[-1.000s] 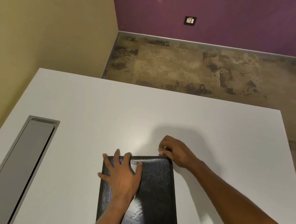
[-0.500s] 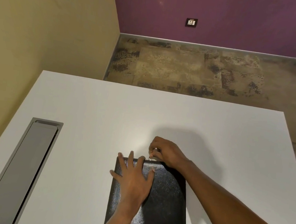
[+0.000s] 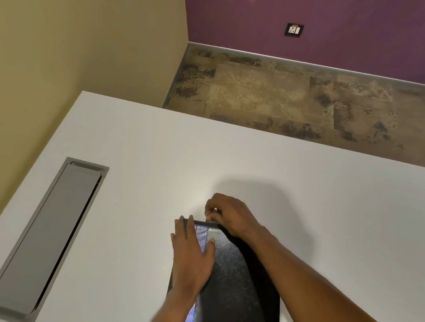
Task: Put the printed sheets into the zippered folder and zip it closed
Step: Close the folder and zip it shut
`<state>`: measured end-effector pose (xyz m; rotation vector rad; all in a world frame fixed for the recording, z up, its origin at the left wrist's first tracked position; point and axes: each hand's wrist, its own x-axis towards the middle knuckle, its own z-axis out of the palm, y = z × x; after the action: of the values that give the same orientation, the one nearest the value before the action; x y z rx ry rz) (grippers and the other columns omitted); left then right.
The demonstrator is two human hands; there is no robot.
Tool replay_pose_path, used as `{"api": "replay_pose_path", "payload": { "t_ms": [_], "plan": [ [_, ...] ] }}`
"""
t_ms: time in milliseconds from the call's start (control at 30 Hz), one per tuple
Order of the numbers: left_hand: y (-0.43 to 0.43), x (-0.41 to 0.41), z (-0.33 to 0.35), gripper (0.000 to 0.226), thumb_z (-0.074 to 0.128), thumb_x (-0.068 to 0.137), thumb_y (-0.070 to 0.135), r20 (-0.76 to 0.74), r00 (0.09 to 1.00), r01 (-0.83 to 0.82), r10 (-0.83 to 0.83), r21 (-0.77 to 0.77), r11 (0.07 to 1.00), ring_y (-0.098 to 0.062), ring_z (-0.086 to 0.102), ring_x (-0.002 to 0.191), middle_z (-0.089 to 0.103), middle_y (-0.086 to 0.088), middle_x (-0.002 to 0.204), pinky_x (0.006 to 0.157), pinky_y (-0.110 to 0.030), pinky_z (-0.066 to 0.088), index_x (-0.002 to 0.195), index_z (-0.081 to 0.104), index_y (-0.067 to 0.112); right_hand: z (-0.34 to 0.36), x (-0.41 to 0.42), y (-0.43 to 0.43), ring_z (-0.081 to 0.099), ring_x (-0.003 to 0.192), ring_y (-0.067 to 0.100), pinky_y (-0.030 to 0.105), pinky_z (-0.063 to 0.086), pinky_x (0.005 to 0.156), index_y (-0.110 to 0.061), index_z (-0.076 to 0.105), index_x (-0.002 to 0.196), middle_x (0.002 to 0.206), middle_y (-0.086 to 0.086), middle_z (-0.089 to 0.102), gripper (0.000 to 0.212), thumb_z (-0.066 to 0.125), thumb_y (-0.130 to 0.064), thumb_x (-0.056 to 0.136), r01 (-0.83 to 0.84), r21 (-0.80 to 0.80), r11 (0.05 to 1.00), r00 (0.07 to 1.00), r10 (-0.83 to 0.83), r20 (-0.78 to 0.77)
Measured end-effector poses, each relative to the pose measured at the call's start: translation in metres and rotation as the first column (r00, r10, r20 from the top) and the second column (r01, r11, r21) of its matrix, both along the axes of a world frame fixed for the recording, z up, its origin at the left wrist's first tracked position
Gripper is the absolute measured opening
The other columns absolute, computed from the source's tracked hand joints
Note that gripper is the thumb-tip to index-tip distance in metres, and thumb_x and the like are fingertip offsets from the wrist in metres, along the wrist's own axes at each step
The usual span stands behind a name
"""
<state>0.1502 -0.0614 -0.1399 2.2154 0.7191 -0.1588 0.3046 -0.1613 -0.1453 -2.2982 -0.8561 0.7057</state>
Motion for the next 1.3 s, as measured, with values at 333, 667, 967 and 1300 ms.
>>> {"api": "replay_pose_path", "payload": {
  "t_ms": [333, 667, 967, 1300],
  "plan": [
    [0.012, -0.001, 0.001, 0.073, 0.052, 0.102, 0.021, 0.035, 0.996, 0.08, -0.078, -0.066, 0.995, -0.017, 0.001, 0.16, 0.011, -0.003, 0.173, 0.13, -0.04, 0.005, 0.164, 0.014, 0.013, 0.005, -0.016, 0.016, 0.058, 0.09, 0.02, 0.031, 0.039, 0.076, -0.023, 0.064, 0.097, 0.098, -0.004, 0.061, 0.011, 0.054, -0.02, 0.095, 0.104, -0.121, 0.987, 0.993, -0.095, 0.077],
    [0.021, -0.026, 0.02, 0.064, 0.051, 0.089, 0.028, 0.093, 0.979, 0.187, -0.183, -0.038, 0.982, -0.024, 0.042, 0.142, 0.047, -0.003, 0.152, 0.118, -0.048, 0.036, 0.152, 0.038, 0.021, 0.035, -0.071, -0.036, 0.056, 0.115, 0.028, 0.041, 0.045, 0.094, -0.015, 0.056, 0.134, 0.13, 0.004, 0.059, 0.036, 0.054, -0.02, 0.098, 0.408, -0.117, 0.905, 0.896, -0.372, 0.243],
    [-0.001, -0.109, 0.039, 0.074, 0.054, 0.087, 0.034, 0.028, 0.972, 0.231, -0.232, 0.032, 0.972, -0.029, 0.042, 0.14, 0.043, -0.008, 0.152, 0.119, -0.047, 0.037, 0.156, 0.032, 0.016, 0.068, -0.194, -0.088, 0.055, 0.129, 0.029, 0.041, 0.047, 0.108, -0.012, 0.048, 0.144, 0.145, 0.008, 0.054, 0.066, 0.071, -0.035, 0.087, 0.614, -0.113, 0.781, 0.781, -0.58, 0.232],
    [-0.001, -0.195, 0.03, 0.072, 0.064, 0.092, 0.024, -0.096, 0.975, 0.202, -0.198, 0.031, 0.979, -0.041, 0.032, 0.148, 0.036, -0.023, 0.159, 0.123, -0.051, 0.029, 0.156, 0.034, 0.006, 0.056, -0.306, -0.113, 0.054, 0.125, 0.033, 0.044, 0.046, 0.102, -0.008, 0.046, 0.142, 0.139, 0.012, 0.054, 0.068, 0.072, -0.038, 0.087, 0.761, -0.188, 0.621, 0.645, -0.755, 0.117]
  ]
}}
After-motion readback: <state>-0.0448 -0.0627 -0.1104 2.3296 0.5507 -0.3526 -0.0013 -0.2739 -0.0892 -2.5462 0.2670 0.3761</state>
